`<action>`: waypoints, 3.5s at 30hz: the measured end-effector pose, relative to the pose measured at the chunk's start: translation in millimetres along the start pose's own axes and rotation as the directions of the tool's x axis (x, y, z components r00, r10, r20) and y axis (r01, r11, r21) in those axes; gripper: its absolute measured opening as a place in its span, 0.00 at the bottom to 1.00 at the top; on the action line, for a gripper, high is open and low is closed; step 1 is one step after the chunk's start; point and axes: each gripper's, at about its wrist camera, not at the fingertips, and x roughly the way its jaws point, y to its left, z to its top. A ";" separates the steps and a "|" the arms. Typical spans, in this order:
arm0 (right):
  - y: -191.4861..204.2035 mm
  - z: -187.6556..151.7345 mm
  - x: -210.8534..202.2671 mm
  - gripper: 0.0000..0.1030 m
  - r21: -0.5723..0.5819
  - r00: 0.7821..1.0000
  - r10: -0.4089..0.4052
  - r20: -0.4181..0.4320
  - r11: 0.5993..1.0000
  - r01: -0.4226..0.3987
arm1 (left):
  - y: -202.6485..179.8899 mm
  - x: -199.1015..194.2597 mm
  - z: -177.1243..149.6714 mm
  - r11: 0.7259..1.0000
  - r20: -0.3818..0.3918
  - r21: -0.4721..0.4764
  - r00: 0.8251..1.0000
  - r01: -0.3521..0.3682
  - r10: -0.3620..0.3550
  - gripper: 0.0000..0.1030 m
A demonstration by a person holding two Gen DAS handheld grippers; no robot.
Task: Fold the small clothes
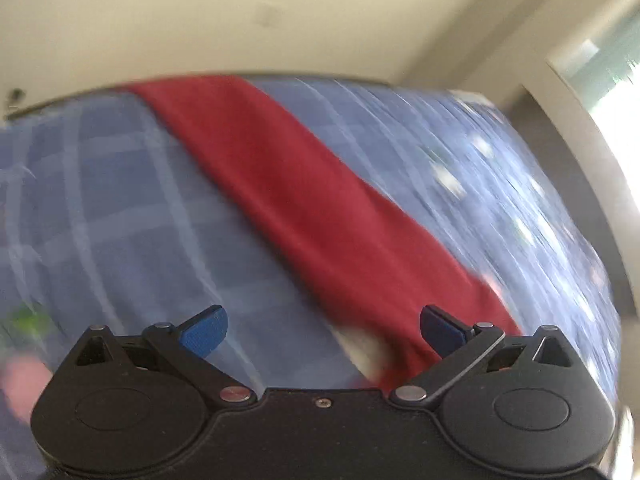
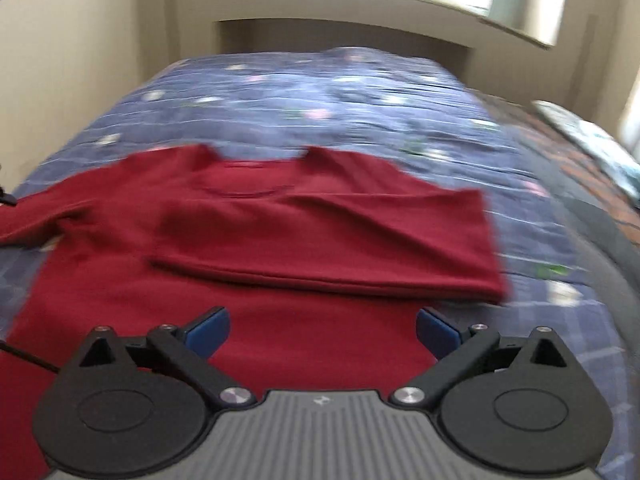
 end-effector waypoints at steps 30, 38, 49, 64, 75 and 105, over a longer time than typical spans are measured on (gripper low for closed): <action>55.9 -12.4 25.7 0.99 -0.101 0.990 0.095 -0.108 0.989 -0.106 | 95.3 63.2 139.6 0.965 0.143 -0.253 0.984 -0.071 0.110 0.04; 43.7 -14.0 20.6 1.00 -0.085 0.993 0.076 -0.087 0.993 -0.083 | 24.0 27.8 131.3 0.984 0.220 0.106 0.962 0.140 -0.161 0.04; 2.4 -11.3 9.9 1.00 -0.033 1.000 -0.010 -0.027 0.999 0.009 | -137.5 -32.5 40.2 0.627 -0.098 0.594 0.819 0.504 -0.566 0.04; -60.3 -31.4 6.5 1.00 0.053 0.992 -0.122 -0.033 0.991 0.123 | -160.7 13.7 -132.3 0.480 -0.517 0.554 0.733 0.680 -0.442 0.21; -42.8 0.9 15.2 1.00 0.048 0.997 -0.032 0.067 0.998 0.029 | -130.6 -17.2 -115.3 0.524 -0.495 0.550 0.759 0.651 -0.423 0.82; 38.2 117.6 76.4 0.06 -0.091 0.976 0.087 0.197 0.993 -0.070 | -14.6 -14.6 -36.4 0.787 -0.120 0.579 0.977 0.214 -0.177 0.99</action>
